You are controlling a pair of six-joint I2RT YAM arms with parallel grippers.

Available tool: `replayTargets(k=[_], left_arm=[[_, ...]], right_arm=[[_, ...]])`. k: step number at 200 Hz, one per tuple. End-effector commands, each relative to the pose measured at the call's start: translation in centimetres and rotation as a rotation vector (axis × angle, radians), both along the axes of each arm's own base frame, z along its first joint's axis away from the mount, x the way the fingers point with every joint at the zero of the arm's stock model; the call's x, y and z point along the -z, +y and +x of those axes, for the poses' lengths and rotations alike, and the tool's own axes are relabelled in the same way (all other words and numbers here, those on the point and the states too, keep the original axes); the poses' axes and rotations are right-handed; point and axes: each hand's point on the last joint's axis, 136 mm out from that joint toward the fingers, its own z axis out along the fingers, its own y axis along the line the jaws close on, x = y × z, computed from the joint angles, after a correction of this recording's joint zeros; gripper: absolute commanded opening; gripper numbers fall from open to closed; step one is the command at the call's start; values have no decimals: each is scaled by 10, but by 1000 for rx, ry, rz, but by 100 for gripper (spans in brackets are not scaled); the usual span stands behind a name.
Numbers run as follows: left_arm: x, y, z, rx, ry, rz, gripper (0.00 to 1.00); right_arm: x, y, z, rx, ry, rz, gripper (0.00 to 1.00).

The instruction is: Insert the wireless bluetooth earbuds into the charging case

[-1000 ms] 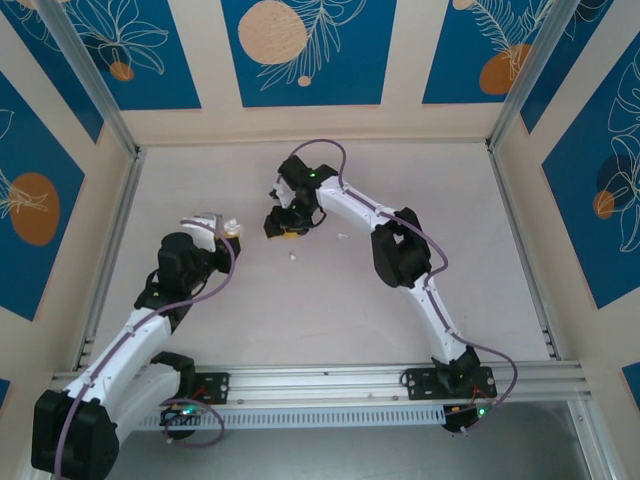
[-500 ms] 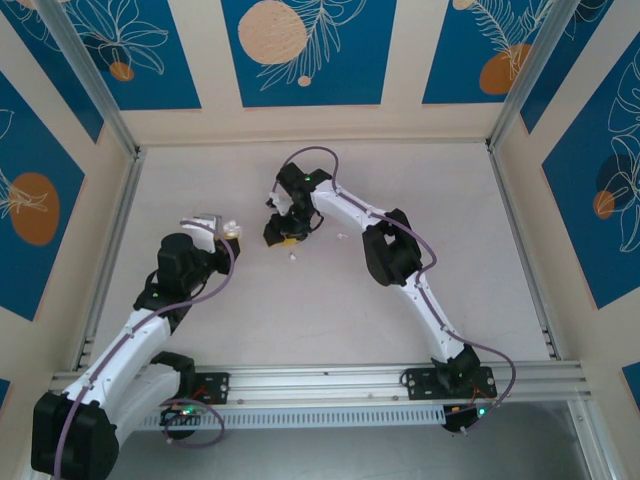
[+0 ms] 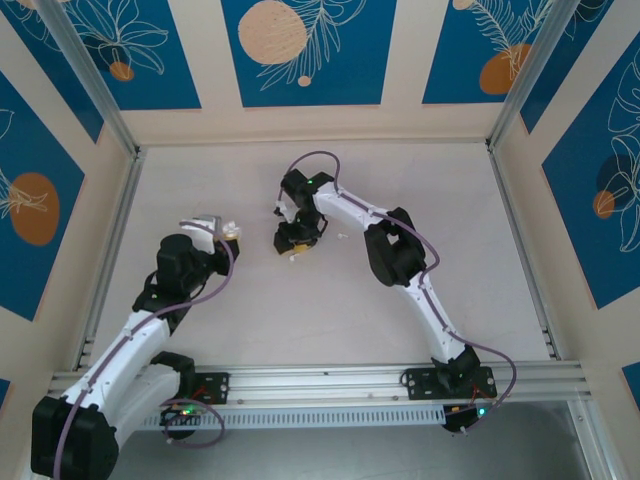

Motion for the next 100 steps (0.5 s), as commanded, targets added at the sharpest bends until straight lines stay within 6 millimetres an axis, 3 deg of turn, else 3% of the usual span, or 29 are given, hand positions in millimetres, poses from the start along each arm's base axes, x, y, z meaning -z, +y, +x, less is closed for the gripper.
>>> replayTargets(k=[1, 50, 100], left_arm=[[-2, 7, -1, -24, -8, 3, 19], [-3, 6, -6, -19, -1, -10, 19], [-5, 12, -11, -43, -11, 4, 19]], right_arm=[[-18, -12, -8, -10, -8, -12, 50], [-23, -10, -21, -22, 9, 2, 50], [-47, -21, -4, 34, -86, -70, 50]])
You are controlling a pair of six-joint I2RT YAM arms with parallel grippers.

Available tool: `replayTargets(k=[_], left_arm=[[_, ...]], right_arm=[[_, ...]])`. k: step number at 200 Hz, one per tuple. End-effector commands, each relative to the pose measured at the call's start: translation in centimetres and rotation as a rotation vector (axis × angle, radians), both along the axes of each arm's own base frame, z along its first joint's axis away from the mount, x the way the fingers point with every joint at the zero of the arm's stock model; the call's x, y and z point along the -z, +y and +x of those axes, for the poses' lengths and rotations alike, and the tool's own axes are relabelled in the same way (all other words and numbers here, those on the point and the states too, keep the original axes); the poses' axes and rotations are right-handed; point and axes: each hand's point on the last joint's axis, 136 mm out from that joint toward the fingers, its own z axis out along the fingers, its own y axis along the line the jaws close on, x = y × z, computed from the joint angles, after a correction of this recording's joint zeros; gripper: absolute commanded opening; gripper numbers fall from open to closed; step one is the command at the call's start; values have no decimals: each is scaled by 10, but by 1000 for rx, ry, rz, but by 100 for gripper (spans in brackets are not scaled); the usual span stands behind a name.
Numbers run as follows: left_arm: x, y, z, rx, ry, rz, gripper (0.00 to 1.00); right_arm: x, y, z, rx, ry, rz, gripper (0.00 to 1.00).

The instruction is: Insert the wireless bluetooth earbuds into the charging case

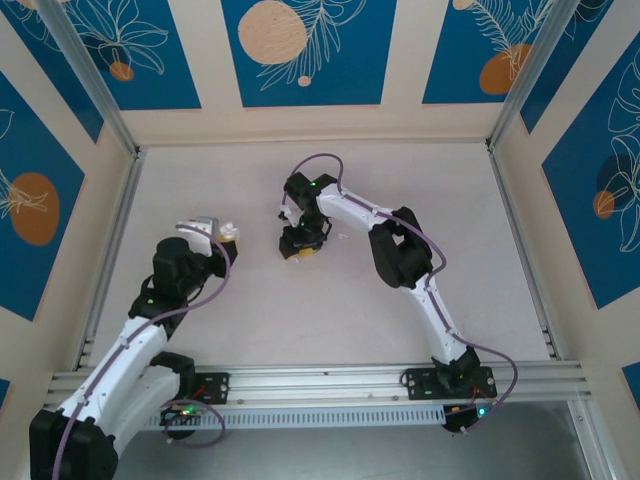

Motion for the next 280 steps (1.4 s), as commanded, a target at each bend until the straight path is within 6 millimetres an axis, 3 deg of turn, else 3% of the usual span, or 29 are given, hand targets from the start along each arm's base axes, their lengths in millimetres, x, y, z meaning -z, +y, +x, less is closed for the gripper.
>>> replayTargets(k=[1, 37, 147, 280], left_arm=[[2, 10, -2, -39, 3, 9, 19], [1, 13, -5, -48, 0, 30, 19], [1, 14, -6, -52, 6, 24, 19], [2, 13, -6, -54, 16, 19, 19]], right_arm=[[-42, -5, 8, 29, -84, -18, 50], [-51, -4, 8, 49, -116, -69, 49], [-7, 6, 4, -143, -220, -238, 49], [11, 10, 8, -176, -219, -253, 37]])
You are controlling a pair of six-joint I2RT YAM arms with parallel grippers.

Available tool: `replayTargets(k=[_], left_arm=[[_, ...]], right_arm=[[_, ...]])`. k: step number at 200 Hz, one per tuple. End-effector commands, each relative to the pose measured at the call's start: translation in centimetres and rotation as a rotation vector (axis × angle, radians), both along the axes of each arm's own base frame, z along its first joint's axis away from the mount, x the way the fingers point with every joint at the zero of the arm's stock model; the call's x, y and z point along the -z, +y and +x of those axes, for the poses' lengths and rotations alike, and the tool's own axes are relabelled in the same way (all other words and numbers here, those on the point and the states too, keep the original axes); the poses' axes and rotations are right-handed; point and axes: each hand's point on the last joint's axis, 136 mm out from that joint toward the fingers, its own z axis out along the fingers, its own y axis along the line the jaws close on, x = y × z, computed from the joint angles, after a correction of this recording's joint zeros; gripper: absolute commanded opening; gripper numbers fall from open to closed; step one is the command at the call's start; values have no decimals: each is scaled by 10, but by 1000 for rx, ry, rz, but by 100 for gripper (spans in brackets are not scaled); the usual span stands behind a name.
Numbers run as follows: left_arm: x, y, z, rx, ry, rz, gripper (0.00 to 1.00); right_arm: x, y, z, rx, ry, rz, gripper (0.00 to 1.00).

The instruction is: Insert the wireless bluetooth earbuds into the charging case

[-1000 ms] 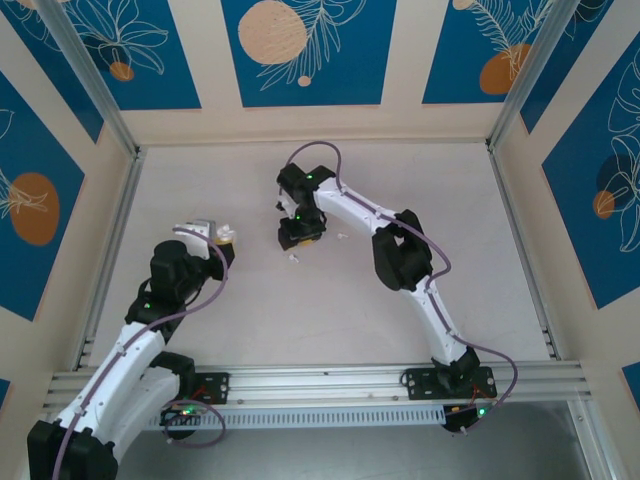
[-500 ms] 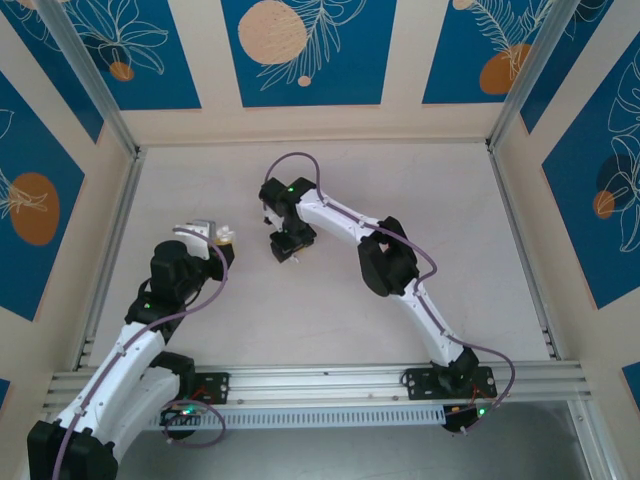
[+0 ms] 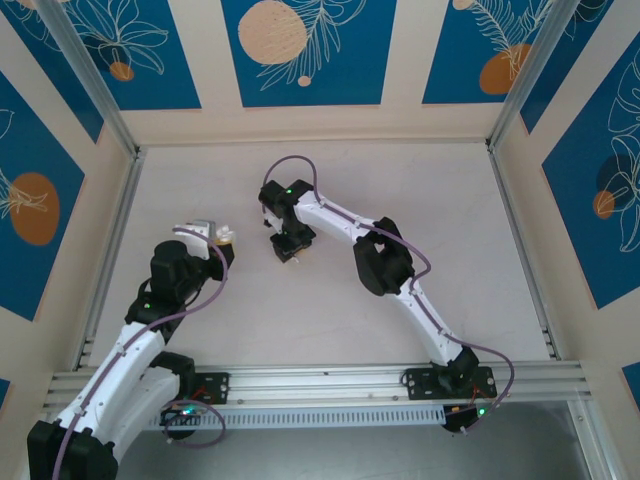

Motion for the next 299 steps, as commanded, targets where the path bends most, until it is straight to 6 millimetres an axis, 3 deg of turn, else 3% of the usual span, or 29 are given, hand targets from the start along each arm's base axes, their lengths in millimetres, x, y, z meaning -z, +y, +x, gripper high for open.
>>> replayTargets(k=[1, 76, 114, 143, 191, 257, 299], left_arm=[[1, 6, 1, -24, 4, 0, 19], [2, 6, 0, -25, 11, -1, 19], [2, 5, 0, -22, 12, -3, 19], [1, 5, 0, -21, 11, -4, 19], [1, 5, 0, -19, 12, -7, 20], [2, 4, -1, -17, 16, -9, 20], [1, -2, 0, 21, 7, -18, 19]], right_arm=[[0, -2, 1, -11, 2, -16, 37], [0, -10, -3, -1, 17, -55, 39], [1, -8, -2, 1, 22, -43, 31], [2, -8, -3, 6, 28, -39, 30], [7, -13, -3, 22, 41, -50, 39], [10, -12, -5, 33, 65, -32, 28], [-9, -8, 1, 60, 25, 29, 26]])
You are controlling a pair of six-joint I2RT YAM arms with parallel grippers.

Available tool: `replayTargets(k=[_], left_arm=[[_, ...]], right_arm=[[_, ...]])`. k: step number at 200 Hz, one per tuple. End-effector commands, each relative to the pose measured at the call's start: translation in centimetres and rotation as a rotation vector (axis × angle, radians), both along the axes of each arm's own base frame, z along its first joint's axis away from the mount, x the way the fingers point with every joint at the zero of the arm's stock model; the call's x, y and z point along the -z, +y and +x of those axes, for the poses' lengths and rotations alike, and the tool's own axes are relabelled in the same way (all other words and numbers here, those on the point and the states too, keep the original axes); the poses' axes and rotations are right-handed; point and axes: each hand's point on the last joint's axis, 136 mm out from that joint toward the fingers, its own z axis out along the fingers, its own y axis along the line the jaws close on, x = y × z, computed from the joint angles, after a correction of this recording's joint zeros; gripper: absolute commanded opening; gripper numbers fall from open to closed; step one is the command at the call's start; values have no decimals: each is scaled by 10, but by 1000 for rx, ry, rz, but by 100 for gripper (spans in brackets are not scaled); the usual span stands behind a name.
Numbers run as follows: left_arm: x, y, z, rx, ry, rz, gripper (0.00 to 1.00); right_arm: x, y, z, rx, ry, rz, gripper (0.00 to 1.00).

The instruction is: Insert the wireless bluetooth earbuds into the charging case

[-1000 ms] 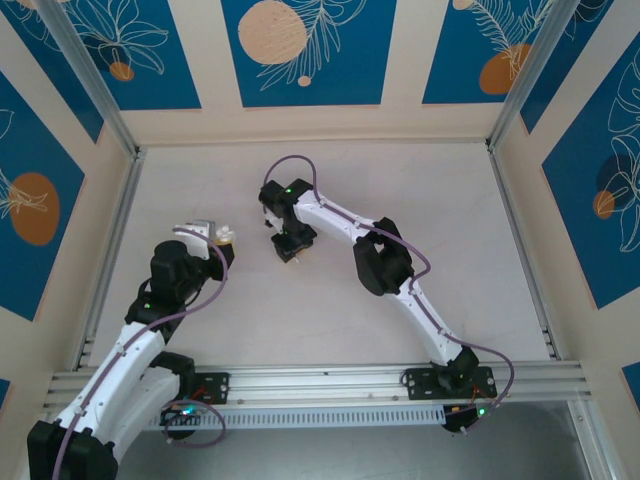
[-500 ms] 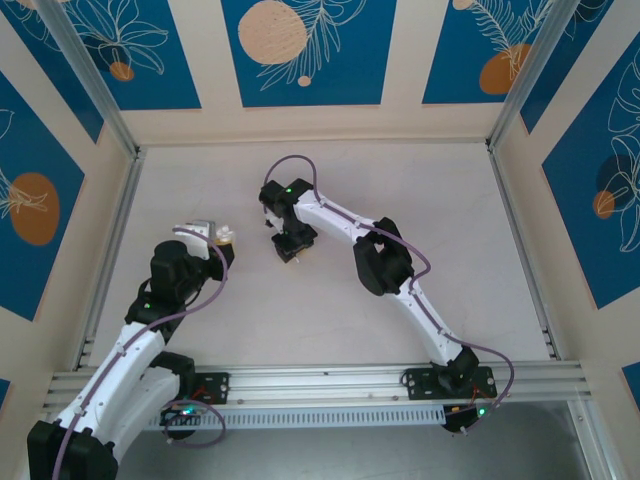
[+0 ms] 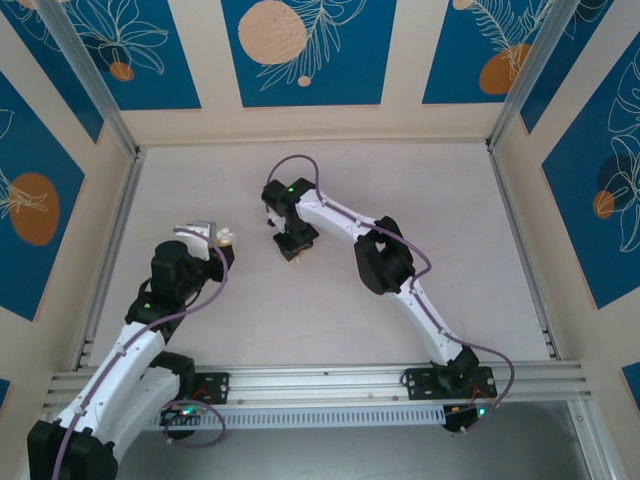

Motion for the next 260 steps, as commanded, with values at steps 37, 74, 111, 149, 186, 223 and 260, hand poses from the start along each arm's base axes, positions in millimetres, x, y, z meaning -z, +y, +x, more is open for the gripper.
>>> replayTargets(k=[37, 74, 111, 149, 186, 223, 260], left_arm=[[-2, -28, 1, 155, -39, -83, 17], [3, -63, -3, 340, -59, -144, 16], [5, -107, -14, 547, -111, -134, 16], [11, -153, -36, 790, -183, -29, 16], [8, -178, -44, 922, -234, -13, 17], [5, -189, -47, 979, -275, 10, 17], [-5, -199, -48, 1007, -323, -1, 17]], right_arm=[[-49, -2, 7, 118, -56, 198, 24], [-84, -20, 7, 215, -91, 403, 24], [-120, -45, -1, 253, -151, 604, 23], [-162, -66, -17, 196, -239, 778, 23], [-200, -77, -45, 61, -342, 856, 23], [-225, -84, -72, -43, -427, 886, 23], [-230, -77, -94, -139, -450, 897, 22]])
